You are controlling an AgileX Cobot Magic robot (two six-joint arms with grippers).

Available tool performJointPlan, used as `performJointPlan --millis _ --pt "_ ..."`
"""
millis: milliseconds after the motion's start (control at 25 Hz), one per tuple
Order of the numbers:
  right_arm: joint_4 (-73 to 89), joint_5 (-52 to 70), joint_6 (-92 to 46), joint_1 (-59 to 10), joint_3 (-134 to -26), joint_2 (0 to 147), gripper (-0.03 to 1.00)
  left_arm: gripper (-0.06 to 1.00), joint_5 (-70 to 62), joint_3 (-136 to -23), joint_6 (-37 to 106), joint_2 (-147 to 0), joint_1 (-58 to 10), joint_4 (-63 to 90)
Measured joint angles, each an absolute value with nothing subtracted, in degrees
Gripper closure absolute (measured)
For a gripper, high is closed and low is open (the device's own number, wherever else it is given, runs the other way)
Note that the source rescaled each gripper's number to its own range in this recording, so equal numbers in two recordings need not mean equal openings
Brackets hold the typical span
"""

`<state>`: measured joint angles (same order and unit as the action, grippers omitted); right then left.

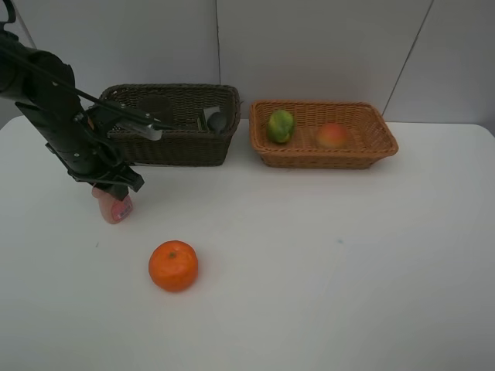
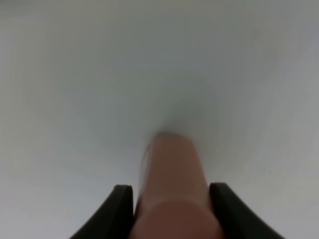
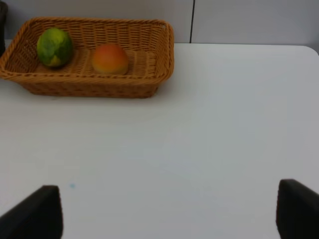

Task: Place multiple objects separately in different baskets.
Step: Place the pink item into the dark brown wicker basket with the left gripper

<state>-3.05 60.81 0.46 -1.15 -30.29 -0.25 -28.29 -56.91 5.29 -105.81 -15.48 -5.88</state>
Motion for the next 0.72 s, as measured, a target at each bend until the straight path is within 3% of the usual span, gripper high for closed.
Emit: performJointPlan --millis 280,720 --pt "-3.0 60.8 0.5 -1.1 -30.3 -0.2 0.1 0.56 -30.2 -57.8 0.6 -105.8 -15.5 -5.9" --pt "-3.0 60.8 0.5 -1.1 -30.3 -0.2 0.1 0.56 -41.7 -70.4 -14.5 -99.3 -15.5 -6.4"
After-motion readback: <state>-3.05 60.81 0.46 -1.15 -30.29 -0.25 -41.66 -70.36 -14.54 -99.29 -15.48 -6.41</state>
